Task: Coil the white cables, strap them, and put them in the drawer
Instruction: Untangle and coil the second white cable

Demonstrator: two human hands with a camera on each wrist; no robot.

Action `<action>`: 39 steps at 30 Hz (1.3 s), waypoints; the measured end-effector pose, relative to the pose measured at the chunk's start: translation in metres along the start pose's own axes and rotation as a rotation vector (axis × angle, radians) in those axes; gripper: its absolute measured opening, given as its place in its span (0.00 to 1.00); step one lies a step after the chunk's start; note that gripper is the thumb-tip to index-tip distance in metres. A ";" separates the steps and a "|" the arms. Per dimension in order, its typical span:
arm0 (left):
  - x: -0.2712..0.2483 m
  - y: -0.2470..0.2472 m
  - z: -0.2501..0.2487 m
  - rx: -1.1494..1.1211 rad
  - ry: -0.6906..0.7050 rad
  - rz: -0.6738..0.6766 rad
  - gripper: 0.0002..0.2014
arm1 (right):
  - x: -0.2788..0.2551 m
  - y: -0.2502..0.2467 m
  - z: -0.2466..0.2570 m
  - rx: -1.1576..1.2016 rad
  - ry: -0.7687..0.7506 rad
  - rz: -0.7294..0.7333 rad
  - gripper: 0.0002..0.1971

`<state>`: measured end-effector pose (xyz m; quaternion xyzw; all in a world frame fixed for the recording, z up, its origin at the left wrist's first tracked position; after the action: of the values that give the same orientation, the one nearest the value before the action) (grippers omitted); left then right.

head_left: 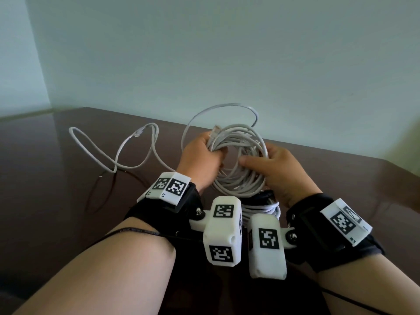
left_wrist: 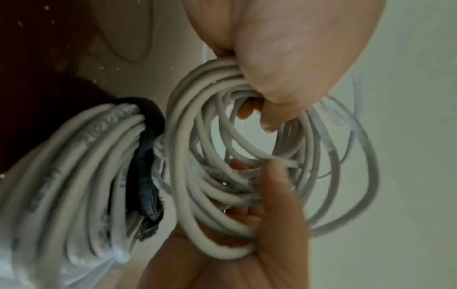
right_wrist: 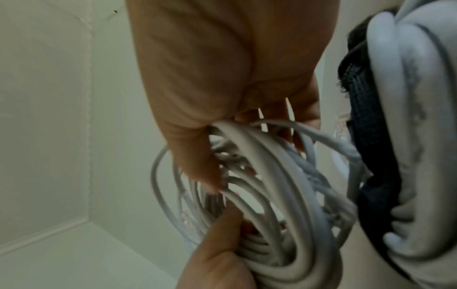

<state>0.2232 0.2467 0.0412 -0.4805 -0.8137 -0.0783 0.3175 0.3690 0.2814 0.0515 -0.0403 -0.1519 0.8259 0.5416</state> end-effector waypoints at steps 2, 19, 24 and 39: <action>0.001 0.002 -0.001 0.003 0.018 0.005 0.05 | 0.001 0.002 0.001 0.016 -0.005 -0.001 0.13; -0.003 0.007 -0.009 -0.503 0.106 -0.116 0.18 | 0.014 -0.022 -0.018 0.386 0.039 -0.206 0.04; 0.000 -0.018 0.007 -0.154 -0.035 -0.364 0.11 | 0.014 -0.024 -0.023 0.499 0.070 -0.163 0.05; 0.001 -0.011 0.034 -0.829 -0.366 -0.359 0.12 | 0.022 -0.022 -0.032 0.733 0.116 -0.096 0.08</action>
<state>0.1989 0.2562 0.0173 -0.4244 -0.8264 -0.3638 -0.0674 0.3869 0.3165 0.0301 0.1167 0.1833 0.7955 0.5656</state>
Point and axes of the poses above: each hand's wrist, its own x-axis towards the middle knuckle, its own y-axis out of the palm, z = x × y, the point moved 6 cm from there along x, towards the middle knuckle, and after that the axes turned 12 degrees about y, right-handed, at the moved point
